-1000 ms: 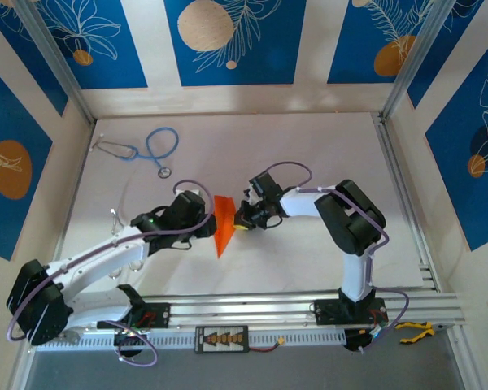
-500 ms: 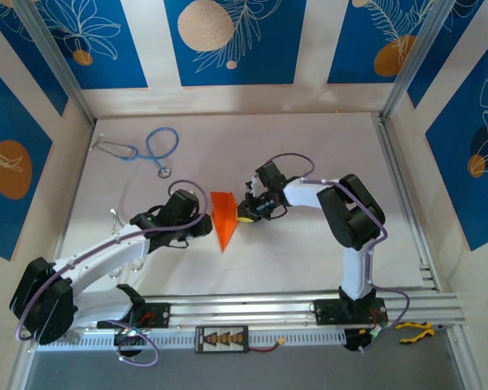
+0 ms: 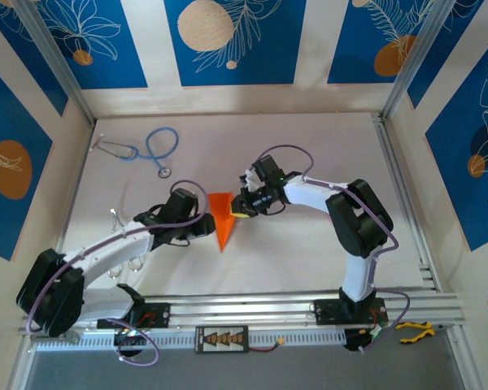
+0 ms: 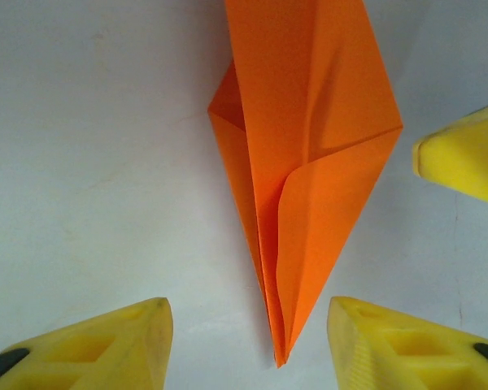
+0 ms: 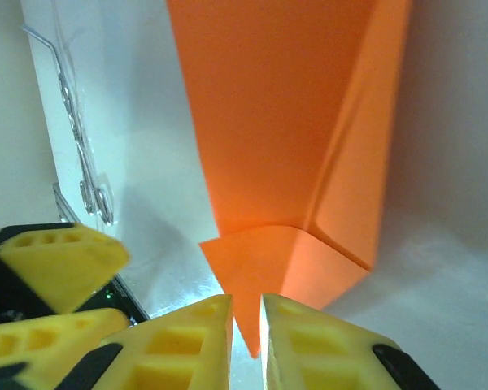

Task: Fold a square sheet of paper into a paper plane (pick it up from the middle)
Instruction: Turn over a paper plane at the center of the table.

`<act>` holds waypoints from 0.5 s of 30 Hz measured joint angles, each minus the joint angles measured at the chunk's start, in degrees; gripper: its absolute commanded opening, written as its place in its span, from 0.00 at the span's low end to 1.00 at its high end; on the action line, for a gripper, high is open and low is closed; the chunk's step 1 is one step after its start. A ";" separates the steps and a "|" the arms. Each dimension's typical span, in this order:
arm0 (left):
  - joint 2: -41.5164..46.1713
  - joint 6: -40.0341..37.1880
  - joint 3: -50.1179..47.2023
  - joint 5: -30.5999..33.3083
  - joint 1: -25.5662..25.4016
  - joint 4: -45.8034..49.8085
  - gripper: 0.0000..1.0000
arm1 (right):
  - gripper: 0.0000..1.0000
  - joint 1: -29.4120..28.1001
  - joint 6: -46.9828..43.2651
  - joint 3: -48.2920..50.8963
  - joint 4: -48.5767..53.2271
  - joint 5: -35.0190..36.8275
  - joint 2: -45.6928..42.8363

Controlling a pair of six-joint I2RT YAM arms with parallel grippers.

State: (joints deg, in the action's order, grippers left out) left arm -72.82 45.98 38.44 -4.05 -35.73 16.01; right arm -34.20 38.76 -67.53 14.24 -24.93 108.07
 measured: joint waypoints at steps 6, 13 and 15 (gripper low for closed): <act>-7.23 0.02 0.24 -3.48 0.11 -4.57 0.55 | 0.14 -0.28 0.04 -2.23 0.22 0.50 4.04; -13.11 0.07 1.95 -6.38 0.15 -8.33 0.47 | 0.11 0.48 0.31 -2.10 0.72 1.11 6.05; -14.01 0.11 2.27 -7.23 0.17 -9.62 0.45 | 0.10 0.59 0.48 -2.10 0.48 1.11 6.05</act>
State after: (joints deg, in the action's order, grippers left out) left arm -86.83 46.09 40.71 -11.29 -35.55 6.39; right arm -33.61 39.24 -69.63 14.72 -23.81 114.13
